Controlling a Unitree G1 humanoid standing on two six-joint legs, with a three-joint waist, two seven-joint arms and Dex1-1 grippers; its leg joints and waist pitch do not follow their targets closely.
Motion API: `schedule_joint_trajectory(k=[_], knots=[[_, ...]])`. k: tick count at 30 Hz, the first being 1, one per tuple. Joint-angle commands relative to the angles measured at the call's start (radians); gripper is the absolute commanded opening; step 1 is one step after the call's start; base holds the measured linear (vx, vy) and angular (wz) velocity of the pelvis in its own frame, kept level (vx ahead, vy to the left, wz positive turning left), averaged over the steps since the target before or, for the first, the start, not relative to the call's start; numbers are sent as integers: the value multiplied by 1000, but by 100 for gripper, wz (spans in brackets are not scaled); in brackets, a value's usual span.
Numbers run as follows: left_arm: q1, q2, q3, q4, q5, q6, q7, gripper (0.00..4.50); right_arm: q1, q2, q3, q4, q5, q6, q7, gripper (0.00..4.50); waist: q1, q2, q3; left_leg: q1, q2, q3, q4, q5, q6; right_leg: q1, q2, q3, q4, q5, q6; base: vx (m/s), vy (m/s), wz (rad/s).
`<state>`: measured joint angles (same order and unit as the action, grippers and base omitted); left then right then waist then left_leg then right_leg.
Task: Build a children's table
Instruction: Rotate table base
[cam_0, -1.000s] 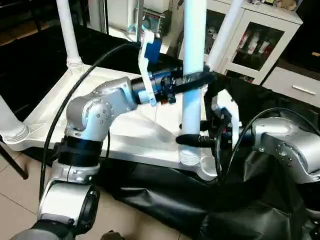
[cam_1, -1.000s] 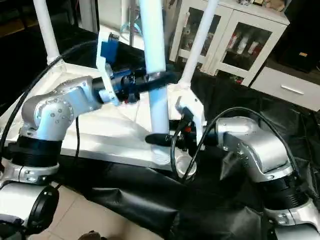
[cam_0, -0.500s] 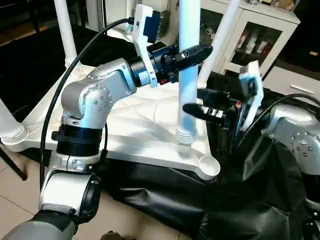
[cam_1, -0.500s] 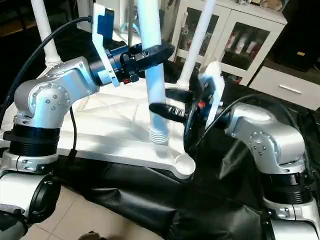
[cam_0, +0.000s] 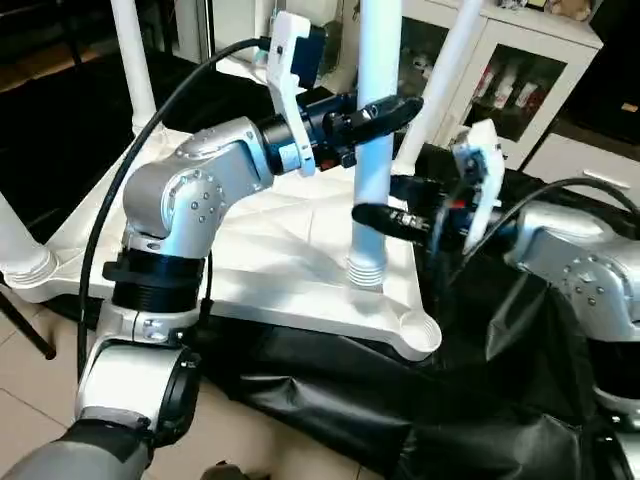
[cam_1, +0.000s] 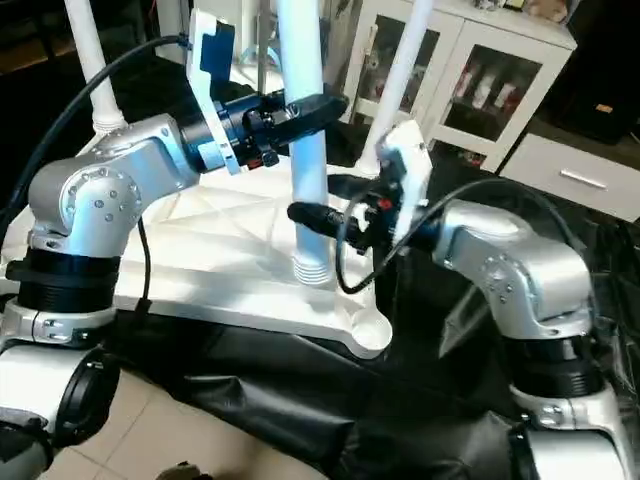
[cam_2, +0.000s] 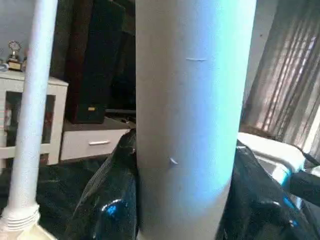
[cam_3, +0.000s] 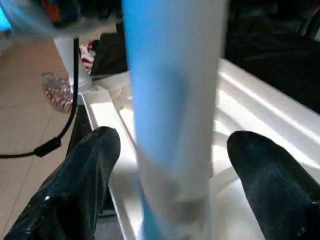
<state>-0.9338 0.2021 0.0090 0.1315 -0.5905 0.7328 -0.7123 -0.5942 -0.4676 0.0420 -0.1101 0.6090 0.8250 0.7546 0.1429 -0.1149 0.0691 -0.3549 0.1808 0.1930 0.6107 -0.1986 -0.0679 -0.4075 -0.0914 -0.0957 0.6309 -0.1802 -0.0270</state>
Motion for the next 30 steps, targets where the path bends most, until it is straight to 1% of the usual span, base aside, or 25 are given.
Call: schedule_joint_trajectory(k=[1,2,3,5,6,8,10,12,13,20,21,24,28,30], knots=[[-30,1,-27,5,18,-15,-14,177,-14,-3,15,6,-27,15,-16,382,-2,13,-78,7,52,-27,-70,-79,-43,60,-70,61,-66,-148,-132,0,0,0],[-33,3,-30,8,17,-15,-19,177,-16,-3,22,9,-28,17,-15,364,-2,11,-78,6,51,-26,-70,-83,-45,60,-70,61,-67,-147,-131,0,0,0],[-36,6,-34,11,19,-17,-24,177,-19,-3,27,11,-28,20,-15,354,-1,14,-78,7,51,-27,-71,-85,-48,61,-71,61,-66,-146,-133,0,0,0],[-41,6,-37,16,21,-20,-28,177,-23,-2,32,16,-33,24,-16,347,-1,13,-77,6,51,-27,-71,-92,-50,62,-70,61,-67,-148,-130,0,0,0],[-41,6,-37,16,21,-20,-29,177,-23,-2,32,16,-33,24,-16,331,-2,11,-77,7,51,-26,-71,-93,-50,61,-70,61,-68,-149,-130,0,0,0],[-45,4,-39,21,25,-22,-33,177,-27,2,35,22,-39,26,-17,305,-2,12,-77,6,51,-26,-71,-90,-52,61,-71,61,-67,-143,-134,0,0,0],[-48,3,-41,25,29,-24,-37,177,-31,4,37,26,-38,30,-18,297,-2,12,-78,6,51,-26,-71,-88,-52,62,-71,62,-66,-142,-134,0,0,0],[-50,3,-44,29,32,-27,-42,177,-35,8,39,32,-39,29,-24,272,-2,14,-78,5,51,-27,-71,-88,-51,62,-71,62,-65,-136,-136,0,0,0],[-50,3,-44,29,32,-27,-42,177,-35,8,39,32,-39,29,-24,265,-2,14,-78,7,51,-26,-70,-87,-51,62,-71,62,-64,-127,-141,0,0,0],[-47,4,-64,25,32,-27,-66,177,-45,18,41,44,-46,24,-30,207,-2,16,-79,6,52,-26,-71,-84,-51,63,-70,62,-62,-105,-152,0,0,0],[-47,4,-65,25,32,-28,-67,177,-45,19,42,44,-46,23,-29,191,-2,15,-78,7,52,-26,-71,-91,-52,63,-71,62,-63,-114,-151,0,0,0],[-51,3,-68,33,39,-33,-75,177,-49,19,45,49,-52,22,-24,186,-3,14,-78,6,51,-26,-71,-91,-52,64,-71,62,-64,-121,-148,0,0,0],[-50,3,-74,31,48,-42,-75,177,-47,17,46,49,-49,21,-13,184,-2,15,-78,7,52,-26,-71,-94,-53,63,-72,62,-65,-126,-146,0,0,0],[-46,3,-90,33,76,-43,-44,177,-46,18,43,53,-49,15,-10,184,-3,13,-79,7,53,-27,-71,-91,-53,63,-72,62,-63,-120,-147,0,0,0]])
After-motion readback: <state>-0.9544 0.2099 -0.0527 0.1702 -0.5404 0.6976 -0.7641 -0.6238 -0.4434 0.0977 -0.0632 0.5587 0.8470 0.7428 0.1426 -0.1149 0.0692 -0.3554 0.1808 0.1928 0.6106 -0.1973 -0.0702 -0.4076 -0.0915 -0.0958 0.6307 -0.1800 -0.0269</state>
